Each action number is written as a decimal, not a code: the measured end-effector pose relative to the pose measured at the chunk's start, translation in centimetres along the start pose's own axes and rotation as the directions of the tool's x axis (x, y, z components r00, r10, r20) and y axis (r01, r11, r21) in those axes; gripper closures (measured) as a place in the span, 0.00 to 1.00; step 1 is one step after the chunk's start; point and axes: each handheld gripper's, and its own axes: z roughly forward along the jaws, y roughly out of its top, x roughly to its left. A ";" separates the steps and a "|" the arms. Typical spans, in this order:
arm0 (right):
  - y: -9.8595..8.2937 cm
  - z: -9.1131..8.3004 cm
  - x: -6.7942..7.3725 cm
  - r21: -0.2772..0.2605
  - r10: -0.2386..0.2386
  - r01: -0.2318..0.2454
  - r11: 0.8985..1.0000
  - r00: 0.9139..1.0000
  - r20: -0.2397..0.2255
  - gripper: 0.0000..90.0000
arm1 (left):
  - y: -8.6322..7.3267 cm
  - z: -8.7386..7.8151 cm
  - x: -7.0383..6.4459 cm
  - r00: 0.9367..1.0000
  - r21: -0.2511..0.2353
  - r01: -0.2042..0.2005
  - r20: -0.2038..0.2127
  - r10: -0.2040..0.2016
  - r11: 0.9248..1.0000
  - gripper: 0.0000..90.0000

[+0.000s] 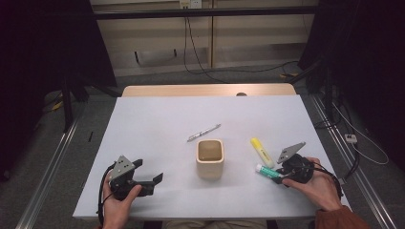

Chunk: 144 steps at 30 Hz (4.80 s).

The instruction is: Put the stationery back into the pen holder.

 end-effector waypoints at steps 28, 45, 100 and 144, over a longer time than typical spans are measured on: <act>-0.1 -1.1 0.5 -0.050 0.018 -0.019 0.999 0.999 -0.032 0.73 | 0.0 -0.1 0.0 1.000 0.003 -0.003 -0.002 0.003 1.000 0.08; 0.8 -1.1 1.5 -0.097 -0.009 0.000 0.995 0.996 -0.085 0.73 | 0.4 0.2 -0.9 0.993 0.003 -0.104 0.048 0.103 0.995 0.08; 9.8 1.3 9.6 -0.137 -0.259 0.231 0.963 0.935 -0.244 0.73 | 0.5 1.0 -8.5 0.863 0.072 -0.503 0.096 0.496 0.861 0.09; 14.1 2.8 11.9 -0.139 -0.314 0.285 0.949 0.903 -0.293 0.73 | -0.7 3.0 -15.1 0.434 0.158 -0.887 -0.044 0.900 0.435 0.31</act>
